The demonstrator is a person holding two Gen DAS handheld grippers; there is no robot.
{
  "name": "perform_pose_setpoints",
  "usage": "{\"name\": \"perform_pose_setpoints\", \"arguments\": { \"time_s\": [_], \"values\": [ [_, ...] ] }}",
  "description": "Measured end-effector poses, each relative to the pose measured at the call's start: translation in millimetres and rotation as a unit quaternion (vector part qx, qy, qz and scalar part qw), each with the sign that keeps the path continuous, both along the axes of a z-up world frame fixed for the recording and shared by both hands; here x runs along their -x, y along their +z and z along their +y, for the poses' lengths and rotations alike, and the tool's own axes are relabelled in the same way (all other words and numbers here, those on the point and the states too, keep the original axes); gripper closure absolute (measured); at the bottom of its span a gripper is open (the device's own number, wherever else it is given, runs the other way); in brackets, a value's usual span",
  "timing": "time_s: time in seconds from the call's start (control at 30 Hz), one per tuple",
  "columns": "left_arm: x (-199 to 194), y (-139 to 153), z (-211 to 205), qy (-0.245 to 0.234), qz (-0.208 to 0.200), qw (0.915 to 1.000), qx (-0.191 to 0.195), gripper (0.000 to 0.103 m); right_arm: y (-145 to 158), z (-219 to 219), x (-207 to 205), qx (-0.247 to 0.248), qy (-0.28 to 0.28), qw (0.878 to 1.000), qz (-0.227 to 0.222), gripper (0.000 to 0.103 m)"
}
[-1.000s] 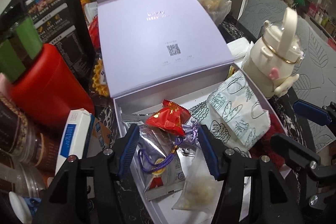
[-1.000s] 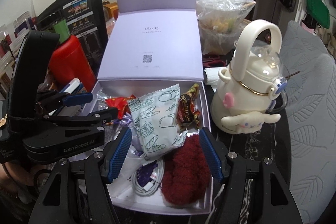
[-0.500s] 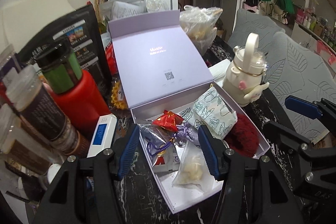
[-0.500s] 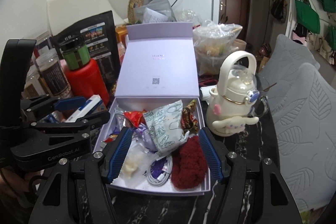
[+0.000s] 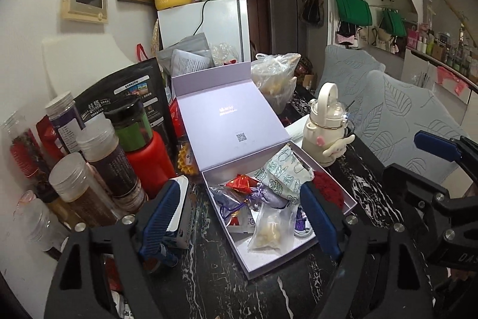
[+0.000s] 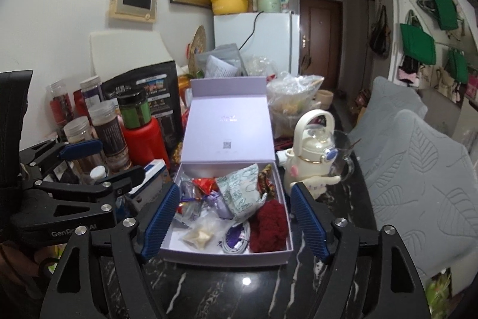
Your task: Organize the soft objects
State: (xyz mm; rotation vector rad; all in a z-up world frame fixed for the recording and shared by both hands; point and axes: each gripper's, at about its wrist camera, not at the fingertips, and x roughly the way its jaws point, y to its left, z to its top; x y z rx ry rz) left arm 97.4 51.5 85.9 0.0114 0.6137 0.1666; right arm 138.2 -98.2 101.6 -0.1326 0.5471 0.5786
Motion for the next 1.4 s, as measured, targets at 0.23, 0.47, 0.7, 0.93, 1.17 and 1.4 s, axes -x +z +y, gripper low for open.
{"name": "perform_pose_setpoints", "arguments": {
  "time_s": [0.23, 0.47, 0.7, 0.93, 1.17, 1.4],
  "values": [
    [28.4, 5.6, -3.4, -0.01, -0.017, 0.9998, 0.002, 0.02, 14.1, -13.0, 31.2, 0.001, -0.028, 0.999, -0.036, 0.005],
    [51.8, -4.6, -2.8, -0.013, -0.02, 0.9997, 0.005, 0.02, 7.5, -20.7, 52.5, 0.006, -0.067, 0.997, -0.043, 0.002],
    [66.5, -26.5, -1.6, -0.013, -0.001, 0.9998, 0.017, 0.02, -12.7, -23.3, 63.9, 0.012, -0.085, 0.996, -0.022, 0.002],
    [74.2, -41.6, 2.0, -0.013, 0.009, 0.9994, 0.031, 0.02, -31.5, -21.0, 72.7, 0.007, -0.083, 0.996, -0.005, 0.002],
    [74.0, -47.3, 2.8, -0.013, 0.013, 0.9993, 0.032, 0.02, -52.6, -17.1, 75.4, 0.013, -0.085, 0.996, 0.024, 0.002],
    [74.5, -50.0, 1.3, -0.012, 0.014, 0.9994, 0.029, 0.02, -61.8, -16.7, 78.5, 0.017, -0.083, 0.996, 0.038, 0.002]
  ]
}}
